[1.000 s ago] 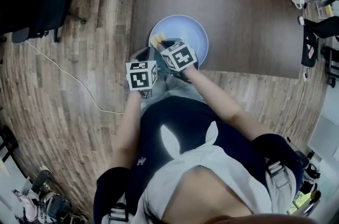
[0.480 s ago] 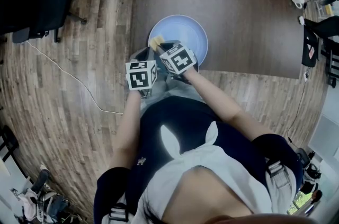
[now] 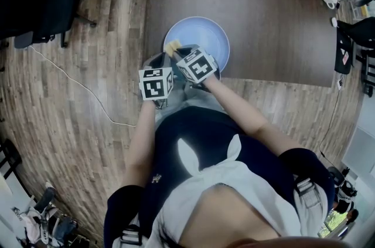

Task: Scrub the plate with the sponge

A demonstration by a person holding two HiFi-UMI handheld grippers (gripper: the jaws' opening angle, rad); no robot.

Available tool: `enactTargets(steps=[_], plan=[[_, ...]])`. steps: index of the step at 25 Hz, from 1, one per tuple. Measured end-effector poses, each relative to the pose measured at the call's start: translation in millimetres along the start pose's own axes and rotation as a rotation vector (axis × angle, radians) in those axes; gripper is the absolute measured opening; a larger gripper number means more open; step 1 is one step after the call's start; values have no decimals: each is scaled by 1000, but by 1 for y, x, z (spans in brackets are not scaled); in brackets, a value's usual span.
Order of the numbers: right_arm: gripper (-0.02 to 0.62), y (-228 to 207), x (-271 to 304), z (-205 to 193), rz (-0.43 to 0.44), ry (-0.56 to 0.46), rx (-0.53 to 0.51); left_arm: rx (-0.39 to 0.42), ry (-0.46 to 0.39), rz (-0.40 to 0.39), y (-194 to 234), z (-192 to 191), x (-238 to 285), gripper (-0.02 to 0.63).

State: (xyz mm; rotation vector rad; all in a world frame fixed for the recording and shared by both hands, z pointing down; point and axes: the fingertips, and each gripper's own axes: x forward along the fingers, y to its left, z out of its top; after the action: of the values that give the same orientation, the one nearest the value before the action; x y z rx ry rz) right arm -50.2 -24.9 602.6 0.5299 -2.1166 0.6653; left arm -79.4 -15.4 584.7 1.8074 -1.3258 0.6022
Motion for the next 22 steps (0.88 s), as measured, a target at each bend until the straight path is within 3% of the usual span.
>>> enactTargets(steps=[22], plan=[[23,-17,-6,2,-34,-1,-47,6,4,8,0,1,-2,8]])
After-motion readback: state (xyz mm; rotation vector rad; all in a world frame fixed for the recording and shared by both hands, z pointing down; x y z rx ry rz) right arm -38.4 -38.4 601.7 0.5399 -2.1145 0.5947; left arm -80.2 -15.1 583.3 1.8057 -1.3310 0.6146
